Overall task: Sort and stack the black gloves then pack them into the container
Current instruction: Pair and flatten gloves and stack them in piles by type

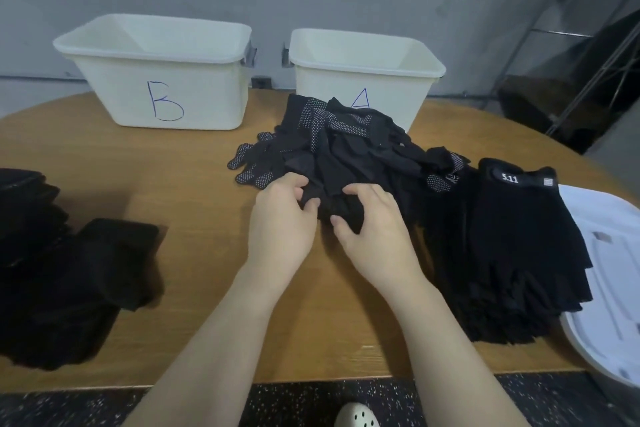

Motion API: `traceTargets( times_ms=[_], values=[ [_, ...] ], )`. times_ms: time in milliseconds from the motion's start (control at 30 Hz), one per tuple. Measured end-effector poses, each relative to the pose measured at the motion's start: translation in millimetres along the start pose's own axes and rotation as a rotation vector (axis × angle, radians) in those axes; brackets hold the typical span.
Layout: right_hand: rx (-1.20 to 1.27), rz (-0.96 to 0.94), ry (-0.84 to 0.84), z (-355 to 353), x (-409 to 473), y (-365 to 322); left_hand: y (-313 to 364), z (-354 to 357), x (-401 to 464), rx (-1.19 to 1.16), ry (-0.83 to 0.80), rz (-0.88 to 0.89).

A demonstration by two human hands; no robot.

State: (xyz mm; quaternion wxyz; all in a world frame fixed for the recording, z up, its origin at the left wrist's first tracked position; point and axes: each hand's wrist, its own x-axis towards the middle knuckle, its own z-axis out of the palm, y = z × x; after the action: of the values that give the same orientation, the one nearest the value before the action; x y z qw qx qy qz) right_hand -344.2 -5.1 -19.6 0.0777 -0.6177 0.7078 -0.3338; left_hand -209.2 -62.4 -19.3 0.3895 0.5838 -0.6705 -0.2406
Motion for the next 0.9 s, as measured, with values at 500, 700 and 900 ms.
traceTargets(
  times_ms=[500, 700, 900],
  values=[
    [0.021, -0.021, 0.013, -9.0, -4.7, -10.7, -40.3, -97.8, -34.1, -0.011, 0.009, 0.053],
    [-0.048, -0.116, -0.052, 7.2, -11.6, -43.3, -63.7, -147.2, -65.6, 0.029, -0.077, 0.050],
    [-0.159, -0.164, -0.242, 19.9, -14.5, -70.7, -83.1, -178.5, -89.7, 0.131, -0.073, 0.072]
  ],
)
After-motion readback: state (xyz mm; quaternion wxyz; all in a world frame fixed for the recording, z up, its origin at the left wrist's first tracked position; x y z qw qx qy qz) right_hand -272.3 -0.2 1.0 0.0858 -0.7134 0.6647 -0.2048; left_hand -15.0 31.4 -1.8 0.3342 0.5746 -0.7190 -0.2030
